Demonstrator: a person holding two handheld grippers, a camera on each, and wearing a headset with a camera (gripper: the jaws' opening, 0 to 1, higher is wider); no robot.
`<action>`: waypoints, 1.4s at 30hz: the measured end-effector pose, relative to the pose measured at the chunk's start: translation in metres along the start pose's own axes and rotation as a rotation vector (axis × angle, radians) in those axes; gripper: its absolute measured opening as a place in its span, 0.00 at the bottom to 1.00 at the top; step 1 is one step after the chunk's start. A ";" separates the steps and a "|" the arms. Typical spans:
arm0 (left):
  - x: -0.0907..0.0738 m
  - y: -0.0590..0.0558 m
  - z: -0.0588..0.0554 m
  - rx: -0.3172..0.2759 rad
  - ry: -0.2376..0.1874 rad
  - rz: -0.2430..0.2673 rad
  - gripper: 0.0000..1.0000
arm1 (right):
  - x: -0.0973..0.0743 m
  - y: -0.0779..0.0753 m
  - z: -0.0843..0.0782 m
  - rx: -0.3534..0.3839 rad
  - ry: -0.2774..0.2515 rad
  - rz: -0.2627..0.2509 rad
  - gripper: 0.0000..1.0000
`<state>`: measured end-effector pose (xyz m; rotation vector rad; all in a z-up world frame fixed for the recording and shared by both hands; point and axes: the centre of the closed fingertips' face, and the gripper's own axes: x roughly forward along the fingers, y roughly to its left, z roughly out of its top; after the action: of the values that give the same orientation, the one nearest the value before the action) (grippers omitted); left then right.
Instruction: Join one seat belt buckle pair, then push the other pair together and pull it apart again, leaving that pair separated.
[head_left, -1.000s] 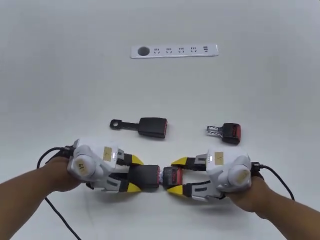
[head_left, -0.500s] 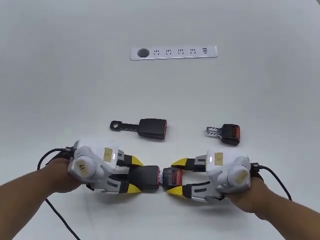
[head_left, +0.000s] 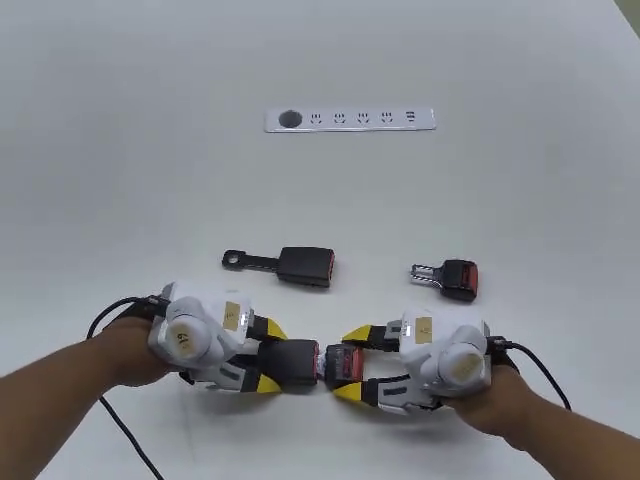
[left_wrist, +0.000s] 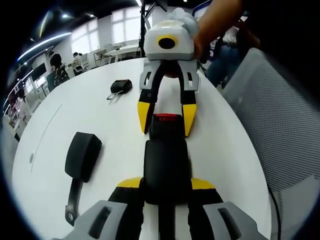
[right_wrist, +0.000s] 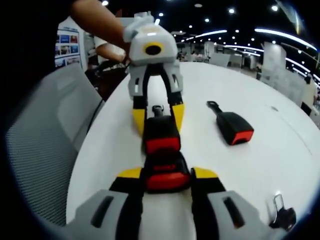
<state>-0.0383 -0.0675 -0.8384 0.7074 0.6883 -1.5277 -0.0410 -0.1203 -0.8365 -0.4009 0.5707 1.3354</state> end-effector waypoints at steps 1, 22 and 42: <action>0.000 0.000 0.000 -0.001 0.004 0.001 0.34 | 0.000 0.000 0.000 -0.003 0.003 -0.002 0.37; -0.034 0.020 0.029 -0.106 -0.086 0.148 0.76 | -0.028 -0.018 0.031 0.105 -0.105 -0.096 0.81; -0.056 0.071 0.030 -0.036 -0.047 0.188 0.80 | -0.100 -0.096 0.007 0.134 -0.082 -0.231 0.89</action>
<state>0.0348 -0.0601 -0.7776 0.6875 0.5957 -1.3527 0.0409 -0.2141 -0.7753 -0.2910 0.5256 1.0805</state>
